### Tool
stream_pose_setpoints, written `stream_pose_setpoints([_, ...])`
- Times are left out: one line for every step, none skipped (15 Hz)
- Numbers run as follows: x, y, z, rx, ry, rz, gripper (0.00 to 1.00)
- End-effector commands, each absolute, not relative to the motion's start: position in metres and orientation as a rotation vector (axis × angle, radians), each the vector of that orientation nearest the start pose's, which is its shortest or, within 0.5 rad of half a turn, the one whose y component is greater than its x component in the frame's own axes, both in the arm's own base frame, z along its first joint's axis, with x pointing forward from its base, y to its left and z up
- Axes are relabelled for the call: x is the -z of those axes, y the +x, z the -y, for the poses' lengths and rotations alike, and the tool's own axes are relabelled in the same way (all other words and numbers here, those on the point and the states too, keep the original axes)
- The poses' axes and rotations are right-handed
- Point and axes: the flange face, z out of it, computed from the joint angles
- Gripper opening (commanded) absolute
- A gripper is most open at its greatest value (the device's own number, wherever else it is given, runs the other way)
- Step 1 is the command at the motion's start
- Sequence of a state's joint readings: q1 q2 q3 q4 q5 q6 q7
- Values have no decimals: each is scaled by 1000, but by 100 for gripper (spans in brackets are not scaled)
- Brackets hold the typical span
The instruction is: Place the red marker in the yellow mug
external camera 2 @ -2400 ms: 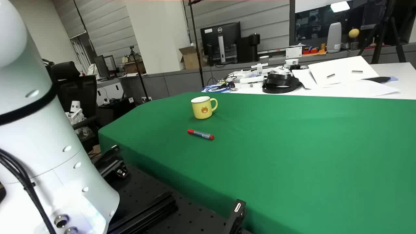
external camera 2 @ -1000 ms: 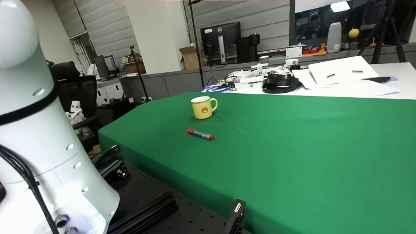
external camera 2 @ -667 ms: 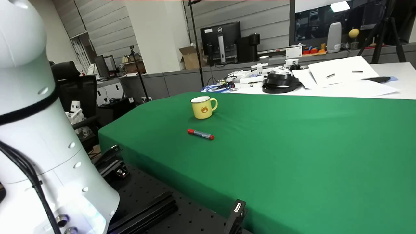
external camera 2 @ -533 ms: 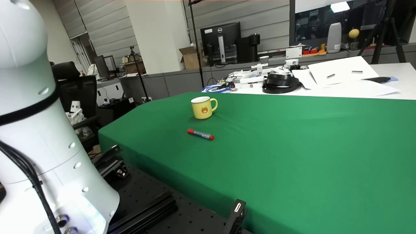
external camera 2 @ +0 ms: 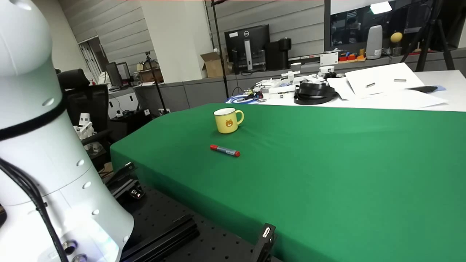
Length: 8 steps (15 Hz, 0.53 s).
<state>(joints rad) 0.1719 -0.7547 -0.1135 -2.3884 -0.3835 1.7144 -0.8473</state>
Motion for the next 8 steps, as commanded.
stream_pose_setpoints([-571,336,18,152,-2908,1807,100])
stream_pose_setpoints([-561,341,16,212,-2857,1825,100])
stream_pose_setpoints([-552,345,14,267,-2801,1846,100])
stream_pose_setpoints([-538,349,12,306,-2738,1854,100])
stream_pose_setpoints([-526,353,10,329,-2693,1862,100])
stream_pose_setpoints([-511,355,9,332,-2655,1870,100])
stream_pose_setpoints([-497,358,9,325,-2621,1878,100])
stream_pose_setpoints([-481,361,9,304,-2593,1885,100])
